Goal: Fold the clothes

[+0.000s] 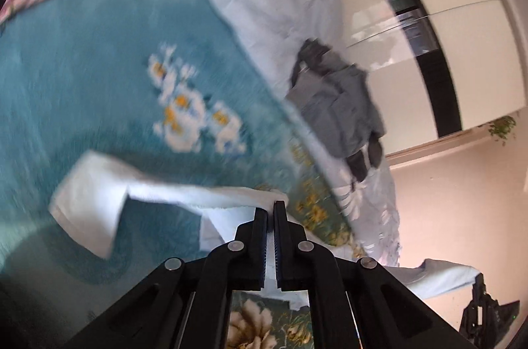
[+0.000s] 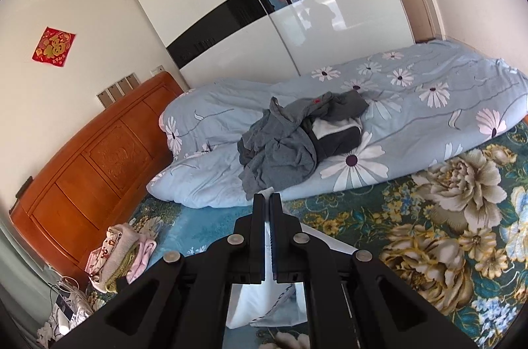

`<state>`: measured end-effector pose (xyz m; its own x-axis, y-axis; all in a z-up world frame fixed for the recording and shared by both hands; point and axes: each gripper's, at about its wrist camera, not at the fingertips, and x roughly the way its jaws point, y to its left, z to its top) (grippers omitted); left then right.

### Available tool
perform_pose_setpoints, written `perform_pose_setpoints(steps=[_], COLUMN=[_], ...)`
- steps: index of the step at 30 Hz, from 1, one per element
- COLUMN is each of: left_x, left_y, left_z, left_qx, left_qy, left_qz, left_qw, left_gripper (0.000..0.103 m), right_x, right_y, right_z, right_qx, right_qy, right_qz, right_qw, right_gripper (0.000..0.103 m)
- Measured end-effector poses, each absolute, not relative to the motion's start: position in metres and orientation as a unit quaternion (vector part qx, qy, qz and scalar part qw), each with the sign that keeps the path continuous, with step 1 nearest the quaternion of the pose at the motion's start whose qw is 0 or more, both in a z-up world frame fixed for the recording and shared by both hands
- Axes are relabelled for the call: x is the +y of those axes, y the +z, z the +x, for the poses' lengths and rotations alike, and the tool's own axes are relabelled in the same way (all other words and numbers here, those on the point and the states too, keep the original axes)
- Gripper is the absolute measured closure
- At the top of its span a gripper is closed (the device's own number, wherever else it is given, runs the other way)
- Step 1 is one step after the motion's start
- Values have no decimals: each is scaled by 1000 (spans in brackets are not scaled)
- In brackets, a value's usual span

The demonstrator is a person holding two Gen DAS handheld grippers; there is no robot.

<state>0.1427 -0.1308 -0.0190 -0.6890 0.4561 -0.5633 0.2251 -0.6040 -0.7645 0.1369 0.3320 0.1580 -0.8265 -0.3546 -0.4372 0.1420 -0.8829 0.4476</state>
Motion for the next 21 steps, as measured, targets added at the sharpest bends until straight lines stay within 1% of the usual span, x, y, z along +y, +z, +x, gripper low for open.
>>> perform_pose_setpoints(steps=[4,8,12,15,18,21], left_x=[-155,-168,-171,-175,-172,-167], left_y=[83,146,179,200,211,199], left_z=[167,222,272,292,289,266], left_qx=[-404,-369,-333,-312,-293,-291], left_qy=[868,899,920,929,936,933], left_qz=[-268,-196,-159,-137,-131,-163], left_qw=[108,130,133,143,142,135], left_gripper=[99,99,99,99,99,99], right_x=[331,333,341,349,356,359], right_y=[201,234,249,265,288,300], right_z=[149,175,210,234,246,236], right_qx=[-205,-207,-201,-192,-177,-171], right_qy=[-945,-952,-956,-960,-967,-969], right_qz=[205,156,134,115,85,78], right_qw=[150,164,165,166,164,161], right_gripper=[101,101,101,101,101,101])
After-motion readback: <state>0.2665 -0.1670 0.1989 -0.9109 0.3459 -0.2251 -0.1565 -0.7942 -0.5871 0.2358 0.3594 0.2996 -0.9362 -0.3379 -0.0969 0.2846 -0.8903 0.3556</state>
